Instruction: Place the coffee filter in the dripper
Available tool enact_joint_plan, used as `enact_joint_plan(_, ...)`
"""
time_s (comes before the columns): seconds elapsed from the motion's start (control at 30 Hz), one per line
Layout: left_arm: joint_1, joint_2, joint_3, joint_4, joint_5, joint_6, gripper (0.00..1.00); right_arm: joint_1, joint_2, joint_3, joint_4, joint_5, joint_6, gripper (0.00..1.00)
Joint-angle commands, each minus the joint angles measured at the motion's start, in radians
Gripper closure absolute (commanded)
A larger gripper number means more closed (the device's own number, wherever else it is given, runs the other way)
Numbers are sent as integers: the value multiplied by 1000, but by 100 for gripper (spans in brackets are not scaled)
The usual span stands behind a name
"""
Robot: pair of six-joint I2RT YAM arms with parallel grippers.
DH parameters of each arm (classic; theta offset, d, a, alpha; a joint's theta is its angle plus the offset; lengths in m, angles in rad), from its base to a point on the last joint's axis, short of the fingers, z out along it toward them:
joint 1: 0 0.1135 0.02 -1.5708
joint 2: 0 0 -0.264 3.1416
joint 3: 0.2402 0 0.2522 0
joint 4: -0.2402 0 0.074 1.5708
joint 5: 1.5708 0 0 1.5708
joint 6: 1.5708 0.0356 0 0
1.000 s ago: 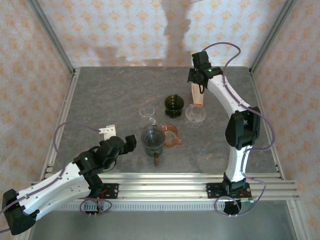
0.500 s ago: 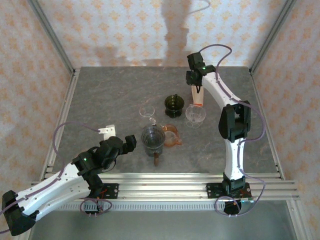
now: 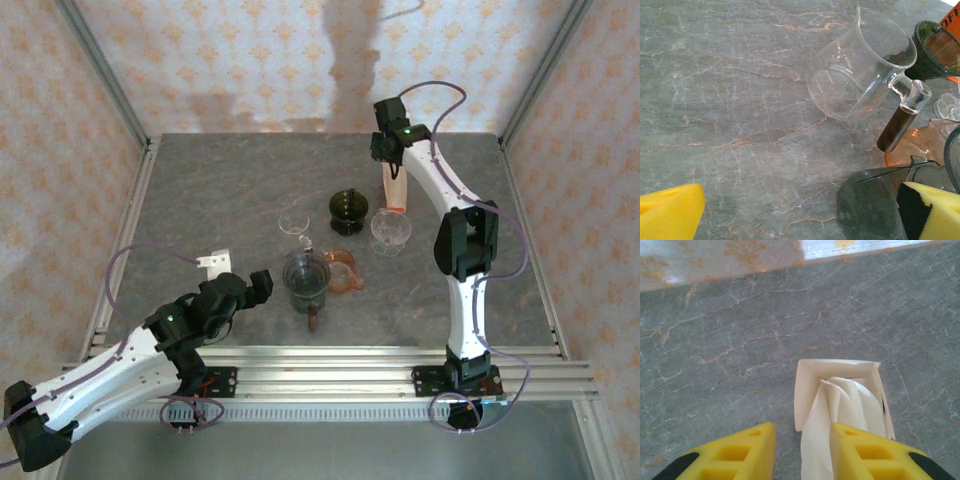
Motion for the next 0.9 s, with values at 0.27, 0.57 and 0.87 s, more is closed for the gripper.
enact_joint_plan(0.27,10,-3,3,20,-19,5,0,-9,51,40,-47,45,24,66)
enact_joint_plan(0.57,11,-3,3,20,-19,4,0,-14,78,68,-64,47,25,70)
enact_joint_plan(0.87,14,0,1,22,-18,2,0,-17,88,77,-69,42,28,75)
